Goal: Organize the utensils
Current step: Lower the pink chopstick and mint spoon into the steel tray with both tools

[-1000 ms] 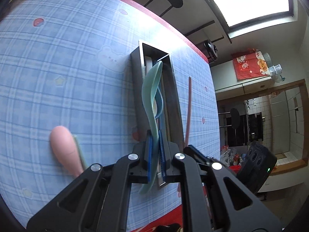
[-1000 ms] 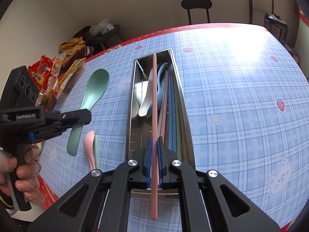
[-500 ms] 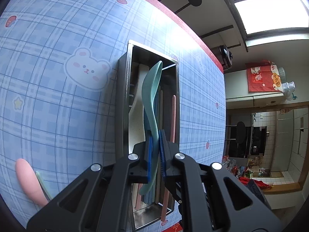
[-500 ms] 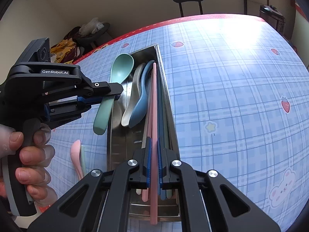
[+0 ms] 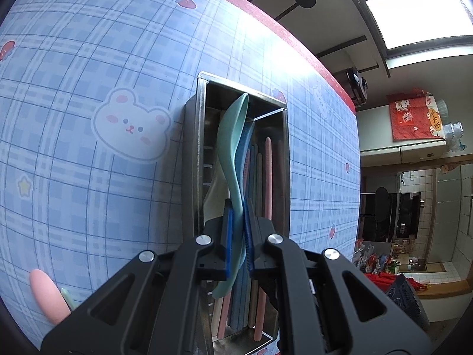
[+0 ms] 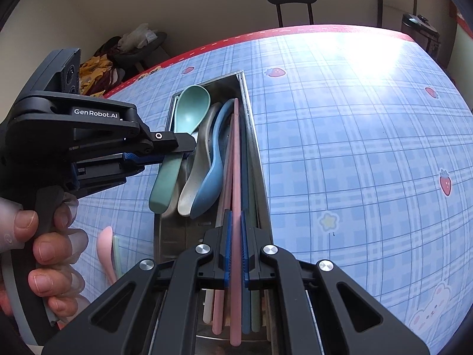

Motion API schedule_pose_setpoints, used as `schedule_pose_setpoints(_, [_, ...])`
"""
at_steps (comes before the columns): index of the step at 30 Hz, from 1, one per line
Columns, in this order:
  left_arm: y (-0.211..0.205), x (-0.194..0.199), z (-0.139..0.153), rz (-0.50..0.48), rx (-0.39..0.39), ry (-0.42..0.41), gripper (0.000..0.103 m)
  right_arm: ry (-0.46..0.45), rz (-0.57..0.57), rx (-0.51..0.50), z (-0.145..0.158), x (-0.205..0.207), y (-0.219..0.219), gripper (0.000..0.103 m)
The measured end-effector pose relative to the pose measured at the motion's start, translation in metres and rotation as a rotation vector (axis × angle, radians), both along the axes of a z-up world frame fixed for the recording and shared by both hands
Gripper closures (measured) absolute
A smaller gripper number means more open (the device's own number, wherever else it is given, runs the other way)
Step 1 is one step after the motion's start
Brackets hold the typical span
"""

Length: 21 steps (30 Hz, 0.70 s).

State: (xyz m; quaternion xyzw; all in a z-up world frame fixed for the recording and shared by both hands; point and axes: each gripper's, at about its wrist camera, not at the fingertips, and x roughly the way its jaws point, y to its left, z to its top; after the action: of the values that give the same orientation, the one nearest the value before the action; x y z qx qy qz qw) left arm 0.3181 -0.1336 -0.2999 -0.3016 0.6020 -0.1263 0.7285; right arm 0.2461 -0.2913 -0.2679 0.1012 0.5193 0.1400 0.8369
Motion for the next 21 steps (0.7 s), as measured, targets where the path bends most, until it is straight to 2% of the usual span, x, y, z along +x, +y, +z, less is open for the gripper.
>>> schedule_pose_setpoints(12, [-0.004,0.007,-0.006,-0.024,0.012,-0.002,0.092,-0.005,0.012,-0.012,-0.001,0.000,0.004,0.097])
schedule_pose_setpoints(15, [-0.004,0.011,-0.005,-0.034,-0.009,-0.002,0.088,-0.004,0.029,-0.014,0.001,-0.002,0.006,0.097])
schedule_pose_setpoints(17, [-0.003,0.014,0.000,-0.039,-0.008,-0.011,0.081,-0.008,0.032,-0.024,0.003,-0.004,0.007,0.097])
schedule_pose_setpoints(21, [-0.001,0.014,0.014,-0.043,-0.003,-0.044,0.076,-0.026,0.031,-0.045,0.013,-0.008,0.002,0.095])
